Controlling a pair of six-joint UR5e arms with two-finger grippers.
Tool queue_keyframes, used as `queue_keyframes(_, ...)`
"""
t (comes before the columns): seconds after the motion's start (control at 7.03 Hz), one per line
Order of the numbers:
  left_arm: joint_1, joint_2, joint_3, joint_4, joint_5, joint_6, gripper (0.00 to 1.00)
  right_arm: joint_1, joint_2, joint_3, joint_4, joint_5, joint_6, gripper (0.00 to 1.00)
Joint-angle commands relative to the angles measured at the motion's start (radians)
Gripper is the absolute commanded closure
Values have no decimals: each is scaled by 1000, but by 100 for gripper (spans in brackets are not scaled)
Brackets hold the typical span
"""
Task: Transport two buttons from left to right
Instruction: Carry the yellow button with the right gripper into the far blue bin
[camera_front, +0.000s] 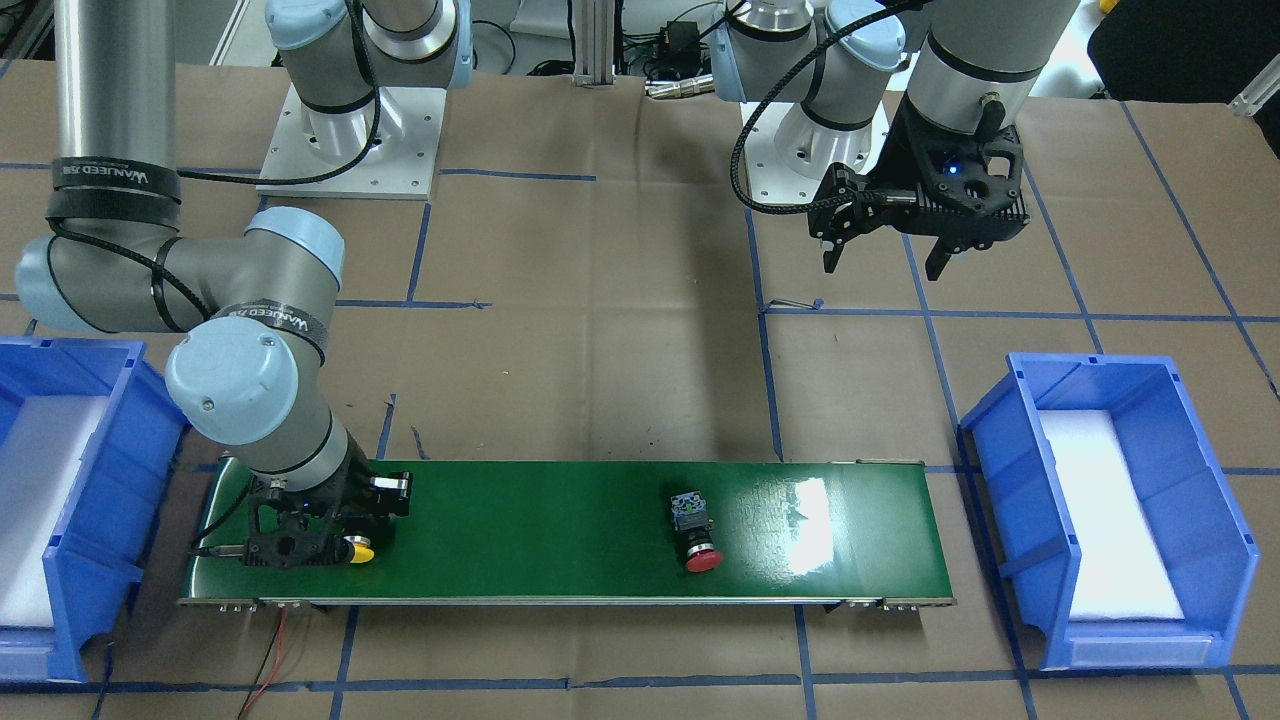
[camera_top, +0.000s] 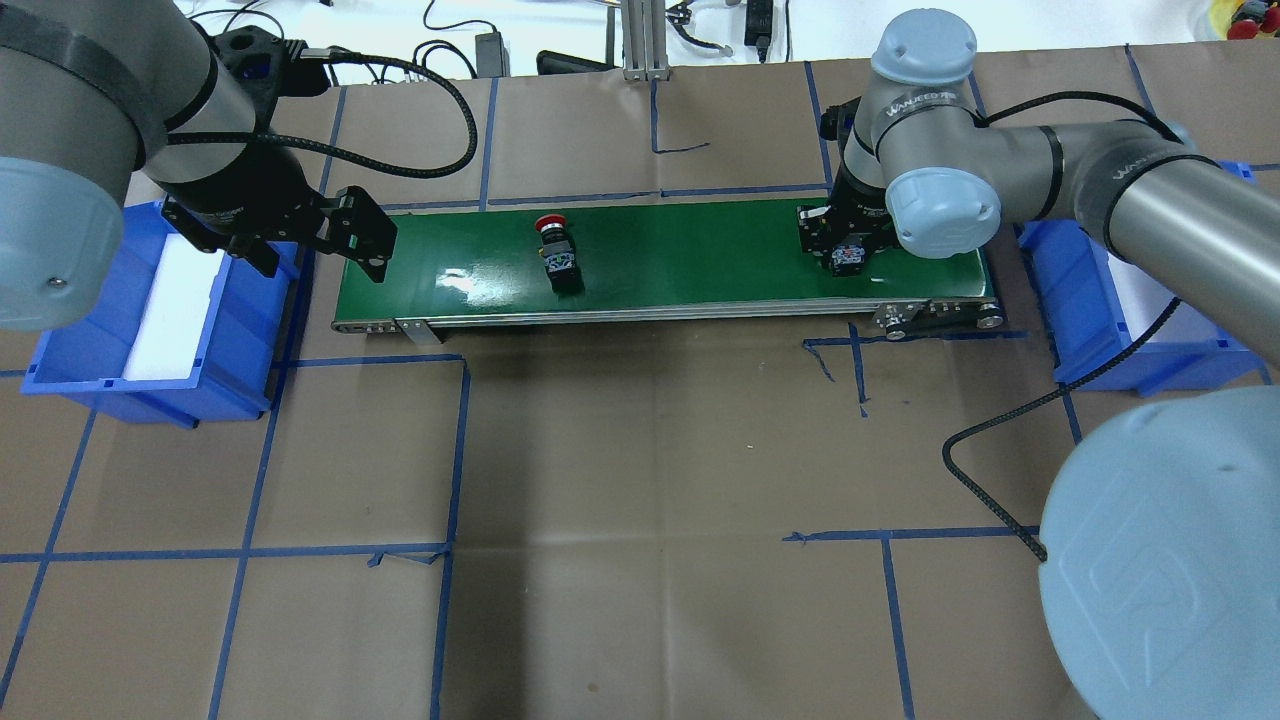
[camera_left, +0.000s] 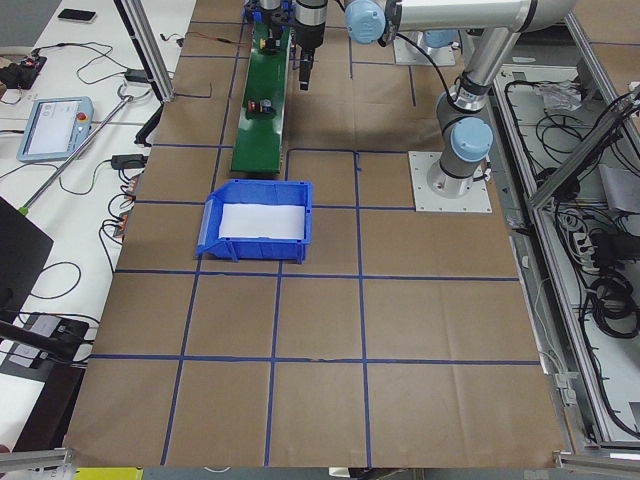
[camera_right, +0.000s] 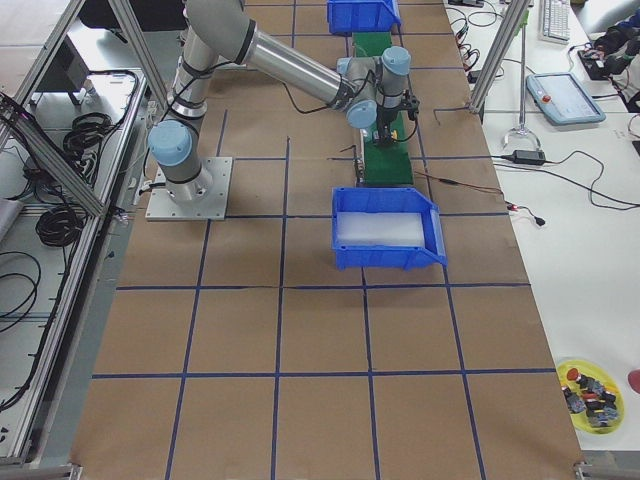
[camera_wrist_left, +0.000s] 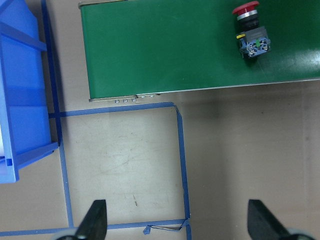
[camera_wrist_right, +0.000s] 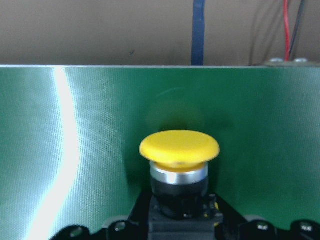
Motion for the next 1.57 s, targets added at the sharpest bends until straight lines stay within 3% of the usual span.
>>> queue_keyframes(0.0, 0, 0, 0, 0, -1, 0, 0, -13, -26, -44, 73, -1, -1, 90)
queue_keyframes(0.28, 0, 2, 0, 0, -3, 0, 0, -85, -50, -96, 111, 2, -5, 91)
queue_keyframes(0.57, 0, 3, 0, 0, -3, 0, 0, -258, -86, -232, 298, 16, -66, 93)
queue_keyframes(0.85, 0, 3, 0, 0, -1, 0, 0, -407, -70, -297, 332, 2, -381, 95)
queue_keyframes(1.14, -2, 3, 0, 0, -3, 0, 0, -504, -66, -208, 303, -10, -542, 95)
queue_keyframes(1.42, -2, 2, 0, 0, -3, 0, 0, -533, -80, -34, 49, -3, -623, 96)
